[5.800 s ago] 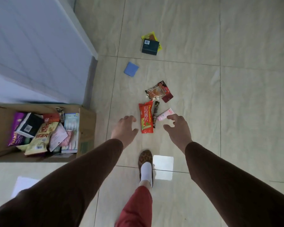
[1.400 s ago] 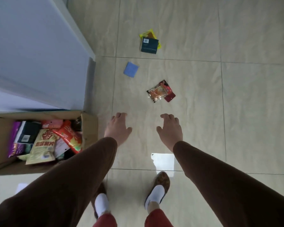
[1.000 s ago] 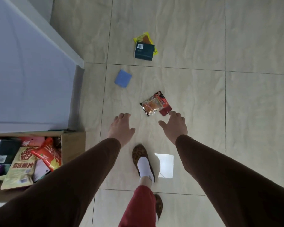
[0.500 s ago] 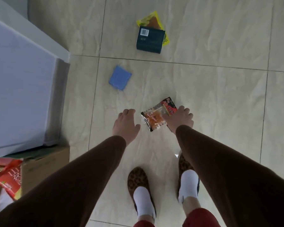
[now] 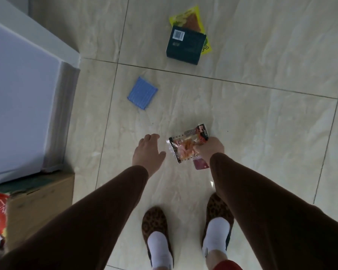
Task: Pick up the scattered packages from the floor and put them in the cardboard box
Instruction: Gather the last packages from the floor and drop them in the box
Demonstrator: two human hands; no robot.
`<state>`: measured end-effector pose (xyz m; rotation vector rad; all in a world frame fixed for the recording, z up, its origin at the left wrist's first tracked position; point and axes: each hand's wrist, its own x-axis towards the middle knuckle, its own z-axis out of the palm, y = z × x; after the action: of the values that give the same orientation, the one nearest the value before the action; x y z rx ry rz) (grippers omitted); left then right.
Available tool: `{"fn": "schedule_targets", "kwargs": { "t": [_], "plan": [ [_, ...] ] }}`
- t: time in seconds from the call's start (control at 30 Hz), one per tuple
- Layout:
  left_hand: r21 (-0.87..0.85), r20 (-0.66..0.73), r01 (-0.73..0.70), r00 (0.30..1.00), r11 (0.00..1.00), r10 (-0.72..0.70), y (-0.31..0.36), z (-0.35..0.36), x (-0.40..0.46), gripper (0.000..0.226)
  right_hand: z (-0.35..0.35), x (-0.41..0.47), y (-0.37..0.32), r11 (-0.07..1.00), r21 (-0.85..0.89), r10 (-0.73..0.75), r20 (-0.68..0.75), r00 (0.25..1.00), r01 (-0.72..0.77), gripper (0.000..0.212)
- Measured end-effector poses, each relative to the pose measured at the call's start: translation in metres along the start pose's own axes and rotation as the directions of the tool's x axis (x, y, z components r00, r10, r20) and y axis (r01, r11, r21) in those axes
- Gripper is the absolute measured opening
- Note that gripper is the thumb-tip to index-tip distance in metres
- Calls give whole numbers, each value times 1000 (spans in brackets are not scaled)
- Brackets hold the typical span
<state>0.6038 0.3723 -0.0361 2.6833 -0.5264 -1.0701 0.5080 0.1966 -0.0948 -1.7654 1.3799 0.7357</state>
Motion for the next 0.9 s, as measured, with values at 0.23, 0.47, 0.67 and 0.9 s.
{"fn": "schedule_targets", "kwargs": {
  "t": [0.23, 0.47, 0.67, 0.9],
  "plan": [
    [-89, 6, 86, 996, 992, -86, 43, -54, -18, 58, -93, -49, -36, 970, 190, -160, 47, 986, 148, 18],
    [-136, -26, 110, 993, 985, -114, 49, -100, 47, 52, -151, -37, -107, 935, 230, -277, -1, 961, 269, 14],
    [-12, -106, 172, 979, 985, -173, 23, -106, 138, 56, -149, 18, -137, 922, 232, -318, -3, 948, 310, 8],
    [37, -168, 262, 953, 964, -253, 3, -77, 188, 75, -139, 80, -142, 918, 272, -317, 63, 946, 289, 11]
  ]
}}
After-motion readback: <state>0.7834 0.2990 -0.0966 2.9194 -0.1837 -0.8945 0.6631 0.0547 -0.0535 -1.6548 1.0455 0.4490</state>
